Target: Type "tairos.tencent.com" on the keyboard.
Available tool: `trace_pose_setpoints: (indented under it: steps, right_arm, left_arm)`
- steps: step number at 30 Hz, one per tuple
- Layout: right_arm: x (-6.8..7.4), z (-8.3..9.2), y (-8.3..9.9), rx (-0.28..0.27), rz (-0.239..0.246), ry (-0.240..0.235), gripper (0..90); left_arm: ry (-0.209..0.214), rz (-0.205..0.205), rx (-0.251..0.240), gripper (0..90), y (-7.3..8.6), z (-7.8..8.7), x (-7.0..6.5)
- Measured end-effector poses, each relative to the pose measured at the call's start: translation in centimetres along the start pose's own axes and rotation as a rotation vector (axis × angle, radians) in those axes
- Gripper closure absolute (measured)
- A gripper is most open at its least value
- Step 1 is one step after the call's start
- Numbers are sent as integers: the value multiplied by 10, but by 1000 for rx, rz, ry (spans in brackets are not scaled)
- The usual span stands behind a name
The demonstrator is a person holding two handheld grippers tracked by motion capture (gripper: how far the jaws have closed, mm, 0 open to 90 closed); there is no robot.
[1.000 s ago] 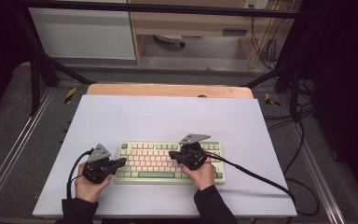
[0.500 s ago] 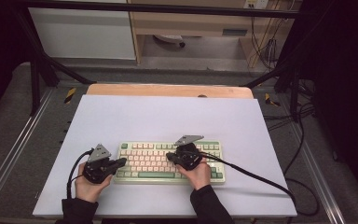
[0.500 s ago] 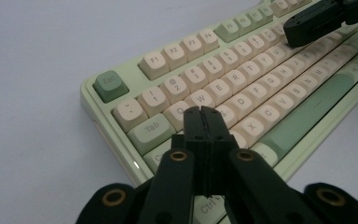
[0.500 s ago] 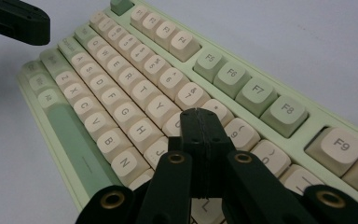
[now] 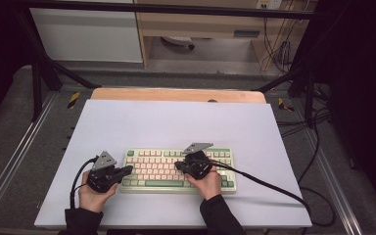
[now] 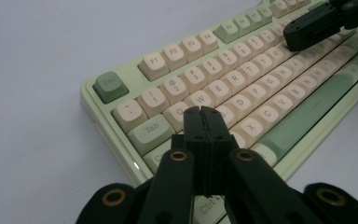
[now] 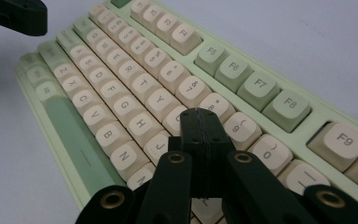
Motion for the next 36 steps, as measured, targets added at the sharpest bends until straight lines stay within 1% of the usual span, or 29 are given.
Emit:
trace_pose_setpoints:
  steps: [6,9,11,15,17,23,26,36]
  right_arm:
    - [2,12,-6,-6,17,-9,900]
    - [3,18,-6,4,22,-11,900]
    - [4,21,-6,14,35,-15,900]
    - [3,26,-5,17,40,-16,900]
    - [3,30,-4,18,29,-26,900]
    - [-1,39,2,21,28,-31,900]
    - [-4,44,5,21,21,-30,900]
    - [-11,62,16,15,-3,-33,900]
  left_arm:
    - [1,-3,0,900,0,1,0]
    - [1,-5,0,900,-1,1,0]
    - [1,-5,-2,900,-1,1,0]
    - [0,-4,-3,900,-1,1,0]
    - [1,-3,-4,900,-2,1,-1]
    - [0,-6,-9,900,-5,1,-3]
    - [2,-5,-10,900,-6,1,-4]
    - [9,-23,-3,900,-12,-5,-12]
Point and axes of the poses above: each handheld gripper's, and its own axes: z roughly backward along the jaws, y roughly out of its underside, x roughly to its left, the point moved 10 cm from there along -z, roughly forward along the jaws, and after that the axes turned 8 degrees about -x, right-handed, at the moved point
